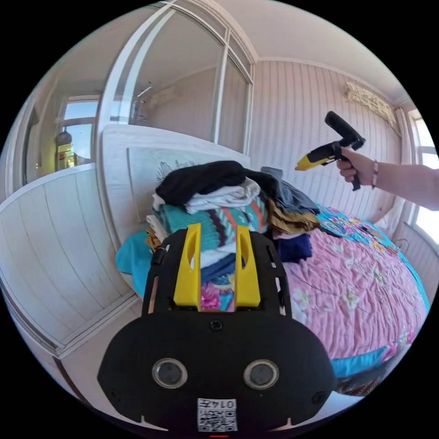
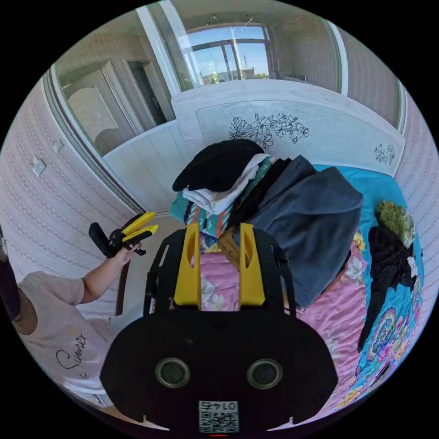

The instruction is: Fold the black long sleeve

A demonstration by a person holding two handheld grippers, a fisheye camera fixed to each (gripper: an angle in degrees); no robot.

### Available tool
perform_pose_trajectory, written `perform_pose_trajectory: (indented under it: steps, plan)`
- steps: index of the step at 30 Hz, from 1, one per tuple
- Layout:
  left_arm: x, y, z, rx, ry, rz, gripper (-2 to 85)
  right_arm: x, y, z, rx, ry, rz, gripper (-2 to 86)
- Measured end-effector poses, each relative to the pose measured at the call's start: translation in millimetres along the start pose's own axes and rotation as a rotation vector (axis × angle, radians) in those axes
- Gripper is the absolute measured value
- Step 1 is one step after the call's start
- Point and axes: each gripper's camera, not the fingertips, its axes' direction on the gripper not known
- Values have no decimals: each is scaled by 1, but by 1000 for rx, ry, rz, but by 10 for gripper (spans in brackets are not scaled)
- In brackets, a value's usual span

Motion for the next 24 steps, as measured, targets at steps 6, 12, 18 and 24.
perform_pose_trajectory:
  steps: [6,12,18,24]
  plan:
    - [-14,-43,42,-37,-93,9,143,-51,-65,42,-50,126,-108,190]
    - [-1,-52,56,-119,-55,-19,82,-38,-117,69,-192,-2,34,204]
    - [37,-71,9,3,-73,78,35,-43,-113,-31,-7,-71,34,90]
    - [116,-162,-91,268,-61,216,33,-50,-72,-202,298,-129,24,77]
